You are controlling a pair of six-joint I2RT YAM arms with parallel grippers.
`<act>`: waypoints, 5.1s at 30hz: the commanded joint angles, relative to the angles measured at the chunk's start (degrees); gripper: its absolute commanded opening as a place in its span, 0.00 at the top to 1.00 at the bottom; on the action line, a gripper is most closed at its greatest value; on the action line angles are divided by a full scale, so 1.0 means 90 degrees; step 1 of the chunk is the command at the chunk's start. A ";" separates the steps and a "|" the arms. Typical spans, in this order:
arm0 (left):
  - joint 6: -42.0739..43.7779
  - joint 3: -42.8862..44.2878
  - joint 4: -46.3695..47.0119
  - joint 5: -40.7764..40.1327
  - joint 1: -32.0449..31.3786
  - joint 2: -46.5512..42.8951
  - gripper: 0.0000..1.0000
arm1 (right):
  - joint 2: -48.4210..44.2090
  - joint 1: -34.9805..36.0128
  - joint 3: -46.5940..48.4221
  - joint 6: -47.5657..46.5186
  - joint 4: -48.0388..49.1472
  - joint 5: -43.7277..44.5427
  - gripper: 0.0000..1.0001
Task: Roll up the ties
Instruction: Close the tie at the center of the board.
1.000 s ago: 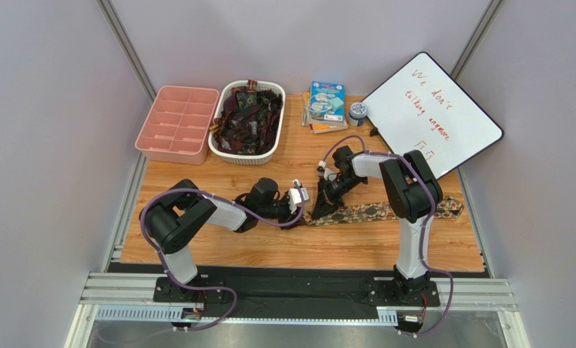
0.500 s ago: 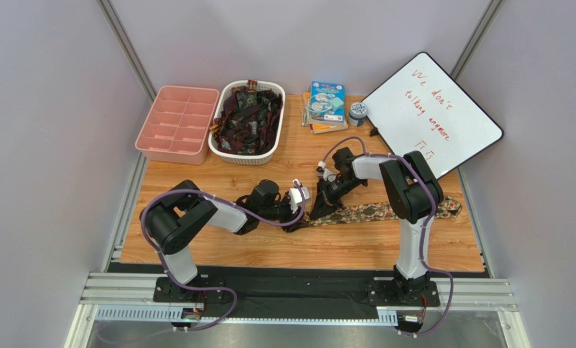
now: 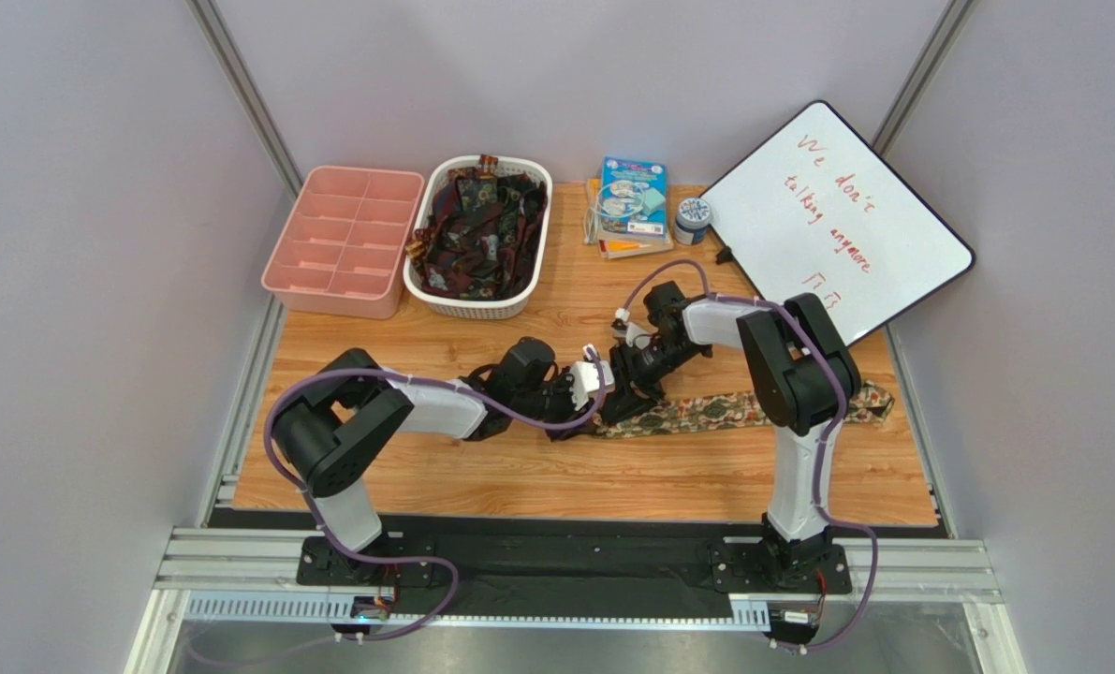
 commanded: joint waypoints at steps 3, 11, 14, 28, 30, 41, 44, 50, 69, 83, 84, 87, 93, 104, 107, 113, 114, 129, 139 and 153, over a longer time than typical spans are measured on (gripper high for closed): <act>0.0922 0.0874 -0.2343 -0.0578 -0.0126 -0.0024 0.74 | -0.0479 -0.0293 0.0287 -0.0804 -0.0714 0.0599 0.62; 0.1050 0.1452 -0.3468 -0.0862 -0.0253 0.0318 0.74 | -0.0938 -0.0567 0.0063 -0.0270 -0.0404 -0.0171 0.63; 0.1060 0.1501 -0.3517 -0.0949 -0.0312 0.0357 0.73 | -0.0997 -0.0421 -0.0006 0.0297 0.0173 -0.0386 0.63; 0.1030 0.1550 -0.3488 -0.1262 -0.0400 0.0387 0.70 | -0.0285 0.0127 0.0316 0.0708 0.0194 0.0052 0.61; 0.1030 0.1550 -0.3498 -0.1282 -0.0409 0.0406 0.70 | -0.0275 0.0136 0.0326 0.0640 0.0097 0.0120 0.61; 0.0826 0.1492 -0.3400 -0.1399 -0.0390 0.0387 0.59 | -0.0265 0.0176 0.0277 0.0367 -0.0002 0.0257 1.00; 0.0495 0.1327 -0.3284 -0.0789 -0.0031 0.0241 0.44 | -0.0216 0.0020 0.0111 0.0094 0.0018 0.0248 1.00; -0.0423 -0.0407 -0.0330 0.0718 0.0586 -0.0716 0.30 | 0.0057 -0.0195 -0.0221 -0.0414 0.0398 0.0131 1.00; -0.0526 -0.1165 0.4511 0.0575 -0.0028 0.1295 0.38 | 0.0555 -0.0264 -0.0465 -0.0376 0.1131 0.0863 1.00; 0.0717 -0.0287 0.0606 -0.0745 -0.0341 0.0436 0.75 | -0.0614 -0.0391 -0.0026 -0.0991 0.0028 0.0560 0.63; 0.0737 -0.0150 0.0391 -0.0754 -0.0341 0.0378 0.75 | -0.0723 -0.0430 -0.0065 -0.0962 -0.0001 0.0580 0.58; 0.0776 0.0181 -0.0439 -0.0862 -0.0361 0.0201 0.75 | -0.1006 -0.0469 -0.0123 -0.0806 -0.0158 0.0541 0.55; 0.0903 0.0690 -0.1593 -0.1145 -0.0410 0.0162 0.73 | -0.1027 -0.0430 -0.0221 -0.0113 0.0300 0.0121 0.55; 0.0942 0.1091 -0.2355 -0.1418 -0.0458 0.0435 0.70 | -0.0305 -0.0118 -0.0085 0.0327 0.1072 0.0023 0.61; 0.0972 0.1111 -0.2414 -0.1487 -0.0458 0.0455 0.69 | -0.0294 -0.0088 -0.0143 0.0347 0.1141 0.0033 0.78; 0.0602 0.1062 -0.2414 -0.1409 -0.0391 0.0309 0.64 | -0.0168 -0.0108 -0.0289 0.0220 0.1082 0.0101 1.00; 0.0485 0.0946 -0.2221 -0.1225 -0.0342 0.0241 0.61 | -0.0138 -0.0117 -0.0319 0.0162 0.1092 0.0130 1.00; -0.1411 -0.0960 0.2974 0.0661 0.0391 0.0599 0.31 | 0.0282 -0.0098 -0.0456 -0.0151 0.1775 0.0550 1.00; 0.0226 -0.0629 0.1603 0.0115 0.0079 0.0436 0.70 | 0.0019 -0.0253 -0.0124 -0.0180 0.1220 0.0482 0.88; 0.1089 -0.0091 -0.0353 -0.0461 -0.0214 0.0133 0.70 | -0.0988 -0.0186 -0.0260 0.0161 0.0544 -0.0367 0.58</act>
